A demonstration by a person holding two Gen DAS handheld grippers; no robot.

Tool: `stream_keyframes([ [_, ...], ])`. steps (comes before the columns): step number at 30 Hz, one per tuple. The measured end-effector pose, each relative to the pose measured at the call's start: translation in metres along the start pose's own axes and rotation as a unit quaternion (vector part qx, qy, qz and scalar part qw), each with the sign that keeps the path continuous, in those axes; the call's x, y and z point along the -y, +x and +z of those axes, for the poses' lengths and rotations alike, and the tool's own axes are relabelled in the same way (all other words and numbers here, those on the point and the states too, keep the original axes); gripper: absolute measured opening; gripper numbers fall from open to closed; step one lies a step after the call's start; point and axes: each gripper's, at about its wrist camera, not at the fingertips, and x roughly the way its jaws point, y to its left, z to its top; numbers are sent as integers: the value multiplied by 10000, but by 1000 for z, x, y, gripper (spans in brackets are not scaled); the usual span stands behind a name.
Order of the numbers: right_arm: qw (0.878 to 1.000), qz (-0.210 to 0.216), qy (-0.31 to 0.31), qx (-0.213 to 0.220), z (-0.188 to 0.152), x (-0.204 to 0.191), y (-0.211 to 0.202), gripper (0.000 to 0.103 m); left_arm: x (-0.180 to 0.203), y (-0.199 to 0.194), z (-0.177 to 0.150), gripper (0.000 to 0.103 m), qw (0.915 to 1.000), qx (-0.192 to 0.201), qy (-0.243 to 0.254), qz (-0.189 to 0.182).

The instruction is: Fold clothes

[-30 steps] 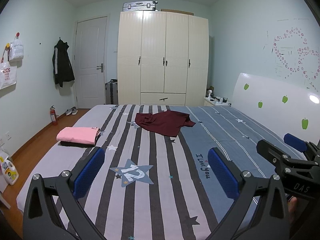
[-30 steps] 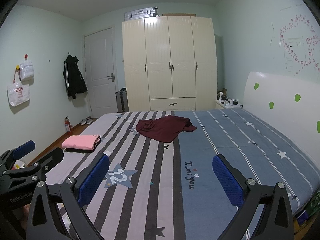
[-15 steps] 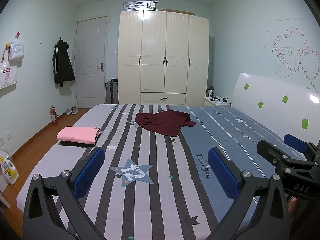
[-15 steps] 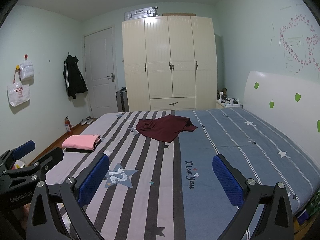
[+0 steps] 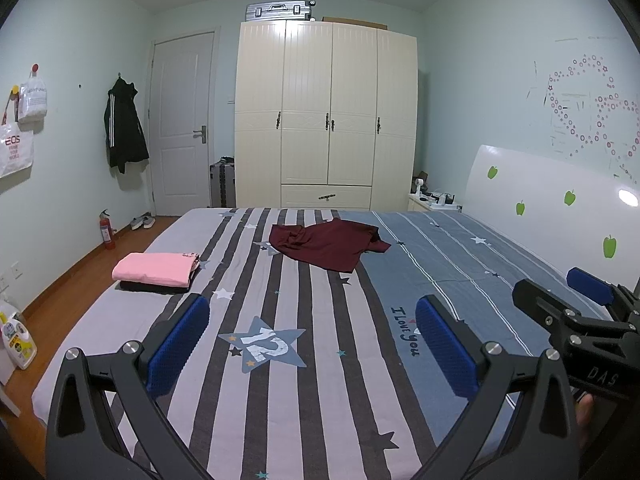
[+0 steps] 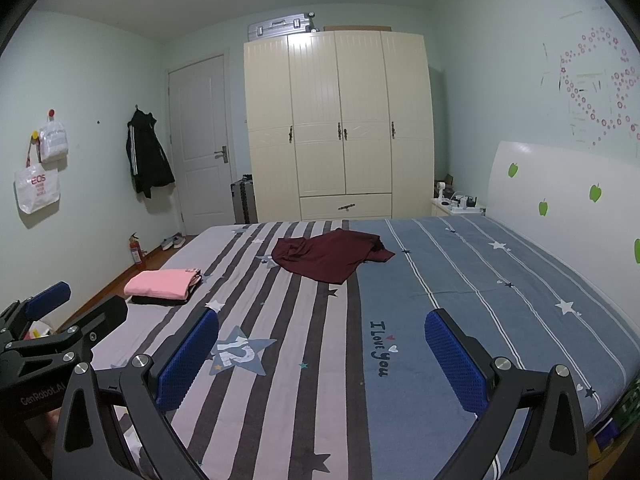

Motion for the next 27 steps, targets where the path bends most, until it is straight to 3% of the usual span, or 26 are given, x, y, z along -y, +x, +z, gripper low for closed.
stream_keyframes([
  [8, 10000, 28, 25, -54, -1, 0, 6, 102, -2, 7, -3, 102, 9999, -65, -30, -75],
  [14, 9999, 42, 49, -160, -10, 3, 20, 102, -3, 22, -11, 102, 9993, -74, 87, 361],
  [21, 9987, 2, 72, -511, -32, 5, 62, 102, -20, 70, -41, 102, 9978, -578, -175, 292],
  [27, 9946, 78, 248, -1006, -65, 11, 139, 102, -41, 144, -83, 102, 9914, -1225, -417, 177],
])
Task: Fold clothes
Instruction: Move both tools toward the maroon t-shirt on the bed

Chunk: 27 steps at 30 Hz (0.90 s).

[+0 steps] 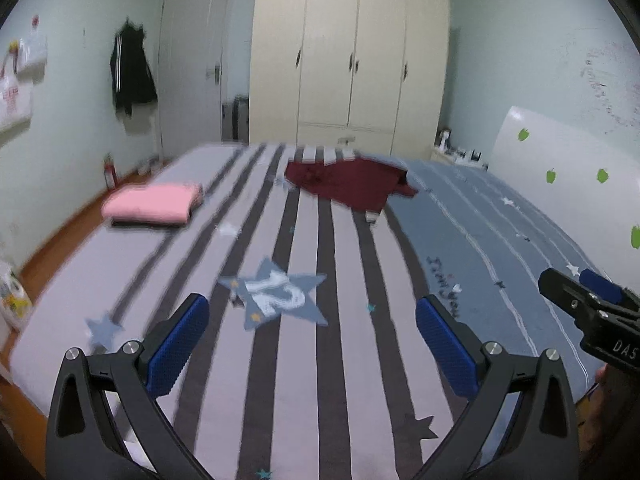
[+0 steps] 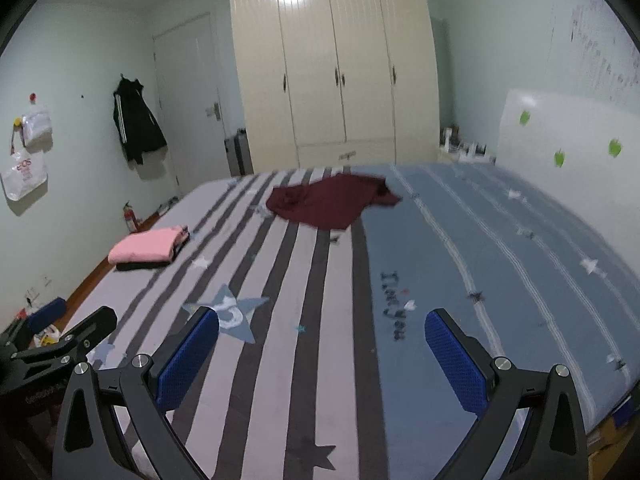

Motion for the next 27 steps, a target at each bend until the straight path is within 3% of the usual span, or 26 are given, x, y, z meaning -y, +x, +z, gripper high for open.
stream_keyframes([
  [7, 9983, 62, 201, -541, -24, 18, 136, 102, -26, 146, -31, 102, 9939, -1087, -110, -165],
  [12, 9893, 39, 507, -1368, -36, 38, 223, 102, -34, 212, -39, 102, 9803, -1917, -137, -464],
  [20, 9695, 305, 1047, -2195, -14, 68, 256, 102, -5, 227, -6, 102, 9730, -2232, 56, 582],
  [24, 9646, 158, 1165, -2359, 17, 81, 260, 102, 5, 236, 21, 102, 9695, -2318, -138, 784],
  [27, 9646, 12, 1218, -2340, 40, 91, 262, 102, 8, 248, 39, 101, 9660, -2485, -275, 657],
])
